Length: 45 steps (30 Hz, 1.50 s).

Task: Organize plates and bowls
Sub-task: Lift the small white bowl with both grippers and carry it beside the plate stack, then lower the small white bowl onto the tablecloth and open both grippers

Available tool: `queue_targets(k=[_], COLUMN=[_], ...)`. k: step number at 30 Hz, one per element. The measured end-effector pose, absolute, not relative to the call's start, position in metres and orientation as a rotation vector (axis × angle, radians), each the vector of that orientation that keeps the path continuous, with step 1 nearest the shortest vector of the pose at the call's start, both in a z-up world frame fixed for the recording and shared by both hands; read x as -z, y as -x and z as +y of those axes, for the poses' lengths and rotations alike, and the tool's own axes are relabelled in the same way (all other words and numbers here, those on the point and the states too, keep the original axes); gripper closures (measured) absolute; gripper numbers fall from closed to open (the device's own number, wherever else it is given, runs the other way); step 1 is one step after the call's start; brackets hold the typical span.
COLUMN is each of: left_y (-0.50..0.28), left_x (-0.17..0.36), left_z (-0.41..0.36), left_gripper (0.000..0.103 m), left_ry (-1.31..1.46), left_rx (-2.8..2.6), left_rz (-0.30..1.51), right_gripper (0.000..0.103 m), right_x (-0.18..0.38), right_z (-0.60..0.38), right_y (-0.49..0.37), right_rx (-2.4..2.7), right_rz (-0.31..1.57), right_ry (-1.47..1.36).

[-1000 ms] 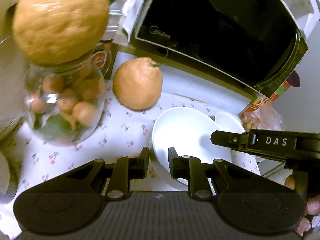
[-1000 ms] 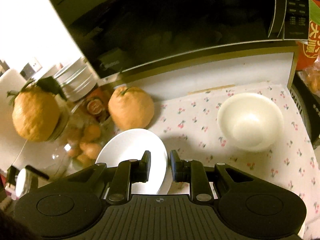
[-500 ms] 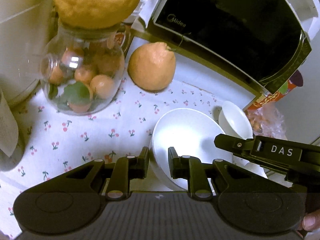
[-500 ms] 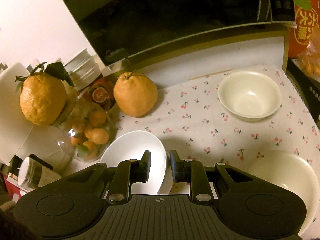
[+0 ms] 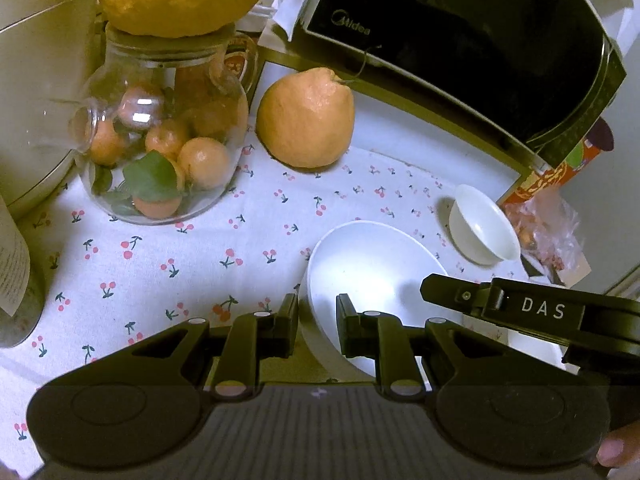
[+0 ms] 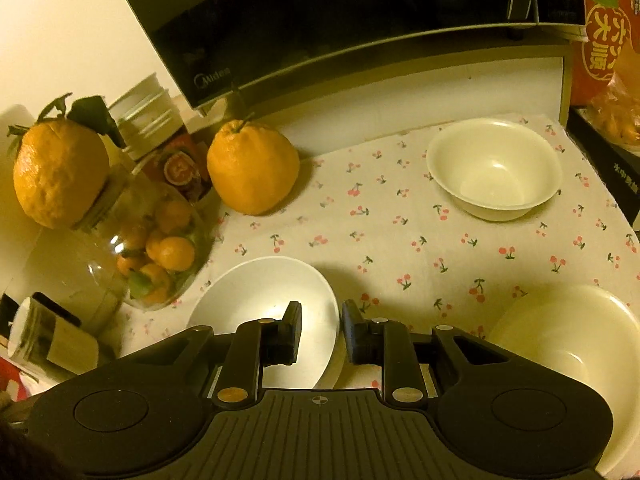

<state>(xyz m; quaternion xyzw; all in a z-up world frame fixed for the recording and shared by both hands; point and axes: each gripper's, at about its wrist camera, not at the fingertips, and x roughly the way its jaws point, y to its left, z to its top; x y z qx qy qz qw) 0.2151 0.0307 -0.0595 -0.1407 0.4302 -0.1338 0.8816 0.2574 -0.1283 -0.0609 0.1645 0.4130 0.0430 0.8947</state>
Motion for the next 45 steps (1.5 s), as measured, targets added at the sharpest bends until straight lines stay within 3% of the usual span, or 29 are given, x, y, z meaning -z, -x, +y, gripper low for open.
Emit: queue_targets(k=[8,16,20,31,37,40,45], left_y=[-0.217,-0.216,-0.216,-0.208,-0.200,-0.194,-0.186], left_x=[0.064,0.062,0.061,0.049,0.036,0.030,0.024], left_z=[0.033,0.033,0.033,0.035,0.034,0.031,0.025], left_gripper=[0.086,0.075,0.069,0.033,0.014,0.006,0.002], left_ry=[0.297,0.287,0.282,0.261,0.239,0.211,0.173], left_rx=[0.282,0.283,0.282,0.273,0.278,0.284,0.301], left_rz=[0.904,0.902,0.901,0.885,0.858,0.847,0.851], right_gripper=[0.079,0.078,0.068,0.031,0.020,0.019,0.012], right_x=[0.063,0.064,0.063,0.045,0.032,0.026,0.016], right_z=[-0.126,-0.128,-0.129,-0.131,-0.140,-0.146,-0.159], right_y=[-0.260,-0.259,-0.259,-0.247,-0.238,-0.234,-0.225], right_rx=[-0.089,-0.093,-0.097,-0.109,-0.106,-0.109,-0.121], right_rz=[0.867,0.874,0.875,0.840,0.816,0.811,0.797], right_ry=[-0.331,-0.357,-0.364,-0.330,-0.337,-0.337,-0.339])
